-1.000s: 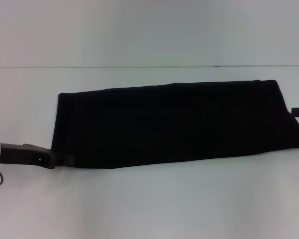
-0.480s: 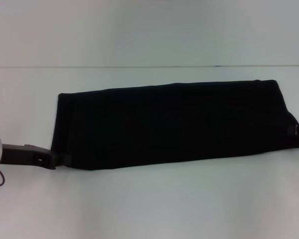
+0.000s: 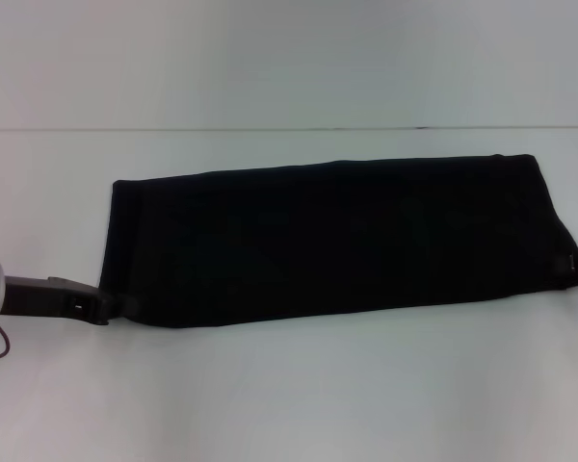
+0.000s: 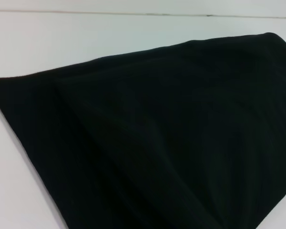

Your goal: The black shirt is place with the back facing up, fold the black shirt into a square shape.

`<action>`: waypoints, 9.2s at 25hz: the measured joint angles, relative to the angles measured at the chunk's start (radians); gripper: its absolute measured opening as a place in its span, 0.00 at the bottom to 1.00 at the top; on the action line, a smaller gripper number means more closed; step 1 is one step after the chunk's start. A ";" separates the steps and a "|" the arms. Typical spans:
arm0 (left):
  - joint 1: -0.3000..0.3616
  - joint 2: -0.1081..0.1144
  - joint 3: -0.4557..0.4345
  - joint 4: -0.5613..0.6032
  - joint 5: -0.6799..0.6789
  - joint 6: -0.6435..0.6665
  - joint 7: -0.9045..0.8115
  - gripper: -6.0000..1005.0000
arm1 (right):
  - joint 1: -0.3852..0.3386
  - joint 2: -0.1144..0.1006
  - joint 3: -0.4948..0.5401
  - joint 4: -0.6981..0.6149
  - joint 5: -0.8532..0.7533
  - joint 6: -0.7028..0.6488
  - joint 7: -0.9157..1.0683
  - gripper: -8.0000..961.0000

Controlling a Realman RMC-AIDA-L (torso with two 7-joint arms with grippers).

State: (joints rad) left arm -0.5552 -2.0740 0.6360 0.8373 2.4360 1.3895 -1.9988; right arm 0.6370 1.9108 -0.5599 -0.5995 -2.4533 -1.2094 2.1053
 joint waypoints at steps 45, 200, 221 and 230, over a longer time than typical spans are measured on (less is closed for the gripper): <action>0.038 0.011 -0.055 -0.011 0.001 -0.012 0.022 0.02 | -0.083 -0.006 0.115 0.003 0.008 -0.064 -0.090 0.01; -0.411 -0.084 -0.079 -0.243 -0.074 0.109 -0.188 0.05 | -0.142 -0.031 0.198 -0.009 0.550 -0.267 -0.495 0.93; -0.179 -0.077 -0.024 -0.410 -0.509 0.359 0.277 0.50 | -0.010 -0.051 0.083 0.018 0.283 -0.252 -0.100 0.93; -0.052 -0.041 -0.018 -0.253 -0.386 0.466 0.602 0.85 | 0.060 -0.037 -0.024 0.148 0.235 -0.244 0.080 0.93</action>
State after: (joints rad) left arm -0.6076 -2.1150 0.6180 0.5845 2.0502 1.8551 -1.3971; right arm 0.6969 1.8735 -0.5837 -0.4513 -2.2184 -1.4531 2.1854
